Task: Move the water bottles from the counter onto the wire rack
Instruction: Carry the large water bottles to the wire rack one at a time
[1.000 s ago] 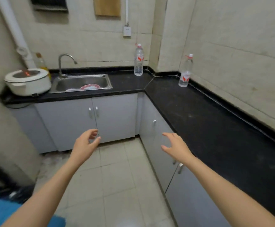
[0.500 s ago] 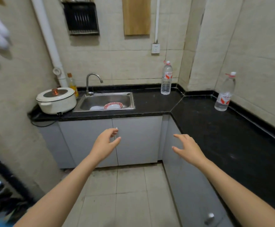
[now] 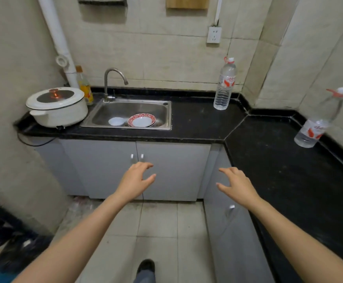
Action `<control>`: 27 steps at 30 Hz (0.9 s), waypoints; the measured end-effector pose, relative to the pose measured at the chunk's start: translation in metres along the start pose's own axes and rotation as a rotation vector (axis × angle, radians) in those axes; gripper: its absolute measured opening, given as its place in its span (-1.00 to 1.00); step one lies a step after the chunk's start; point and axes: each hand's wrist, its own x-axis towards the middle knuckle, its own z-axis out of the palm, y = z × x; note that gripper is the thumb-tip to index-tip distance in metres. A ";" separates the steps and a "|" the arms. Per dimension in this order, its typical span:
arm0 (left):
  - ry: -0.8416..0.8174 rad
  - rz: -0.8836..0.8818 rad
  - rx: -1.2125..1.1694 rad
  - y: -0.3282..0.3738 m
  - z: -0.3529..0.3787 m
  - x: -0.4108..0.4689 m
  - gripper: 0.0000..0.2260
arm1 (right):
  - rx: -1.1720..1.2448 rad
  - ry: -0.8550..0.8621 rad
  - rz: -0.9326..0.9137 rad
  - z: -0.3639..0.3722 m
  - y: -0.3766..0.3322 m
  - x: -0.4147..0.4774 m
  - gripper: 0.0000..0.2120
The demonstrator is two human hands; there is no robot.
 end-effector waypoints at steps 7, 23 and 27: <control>-0.055 0.088 0.067 -0.021 0.024 0.127 -0.61 | -0.113 -0.011 0.050 -0.006 0.011 0.097 -0.46; -0.460 0.527 0.064 0.083 0.147 0.345 -0.58 | -0.054 0.024 0.673 -0.028 0.109 0.148 -0.38; -0.550 0.641 0.044 0.140 0.192 0.353 -0.58 | -0.021 0.065 0.789 -0.035 0.157 0.134 -0.39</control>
